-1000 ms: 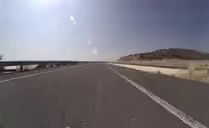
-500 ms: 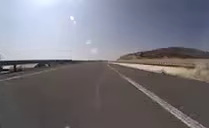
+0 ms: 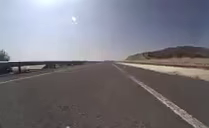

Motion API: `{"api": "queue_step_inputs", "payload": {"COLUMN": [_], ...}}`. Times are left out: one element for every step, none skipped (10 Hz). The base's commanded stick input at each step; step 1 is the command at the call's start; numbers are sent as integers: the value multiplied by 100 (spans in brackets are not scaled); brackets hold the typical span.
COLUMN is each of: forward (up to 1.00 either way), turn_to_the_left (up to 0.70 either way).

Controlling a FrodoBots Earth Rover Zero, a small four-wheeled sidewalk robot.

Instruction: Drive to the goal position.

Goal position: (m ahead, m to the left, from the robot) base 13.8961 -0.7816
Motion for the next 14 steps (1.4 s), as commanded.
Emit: {"api": "queue_step_inputs", "payload": {"forward": [100,100,100,100,100,100,100,100,100,100,100,100,100,100], "turn_to_the_left": [0,0,0,0,0,0,0,0,0,0,0,0,0,0]}}
